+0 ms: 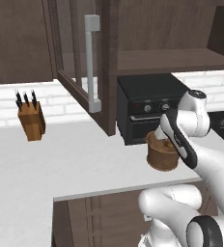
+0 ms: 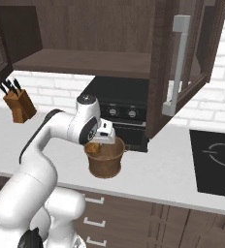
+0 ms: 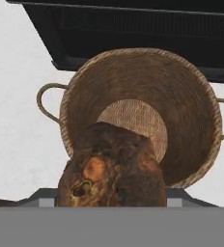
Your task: Open the cabinet, pick up the bread from the cabinet and place it in the basket. Then move the basket to the dining counter.
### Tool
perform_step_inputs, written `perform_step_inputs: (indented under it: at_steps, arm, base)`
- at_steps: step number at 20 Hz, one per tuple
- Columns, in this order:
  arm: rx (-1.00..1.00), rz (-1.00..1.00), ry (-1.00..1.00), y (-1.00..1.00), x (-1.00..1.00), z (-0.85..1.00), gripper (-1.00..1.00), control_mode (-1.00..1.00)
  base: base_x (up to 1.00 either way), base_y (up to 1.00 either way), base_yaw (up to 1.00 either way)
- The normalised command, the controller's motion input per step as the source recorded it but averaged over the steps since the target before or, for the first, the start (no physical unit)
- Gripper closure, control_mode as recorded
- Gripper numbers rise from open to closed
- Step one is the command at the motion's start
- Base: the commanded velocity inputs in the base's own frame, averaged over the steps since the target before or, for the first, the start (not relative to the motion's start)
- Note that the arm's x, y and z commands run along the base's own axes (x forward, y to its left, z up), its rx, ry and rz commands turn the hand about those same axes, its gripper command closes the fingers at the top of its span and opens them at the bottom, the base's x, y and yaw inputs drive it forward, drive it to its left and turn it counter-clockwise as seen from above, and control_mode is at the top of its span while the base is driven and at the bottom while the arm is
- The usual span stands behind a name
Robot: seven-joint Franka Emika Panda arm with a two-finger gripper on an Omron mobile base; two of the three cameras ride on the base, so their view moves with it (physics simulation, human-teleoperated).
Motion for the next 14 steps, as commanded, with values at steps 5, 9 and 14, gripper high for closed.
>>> perform_step_inputs:
  at_steps: [5,9,14]
  arm:
    - [0.00,0.00,0.07,-0.19,0.41,-0.39,1.00,-1.00]
    - [0.00,0.00,0.04,-0.01,0.27,-0.42,1.00,-1.00]
    - [0.00,0.00,0.01,-0.01,0.22,-0.33,1.00,-1.00]
  base:
    - [0.00,0.00,0.00]
    - [0.00,0.00,0.00]
    - [0.00,0.00,0.00]
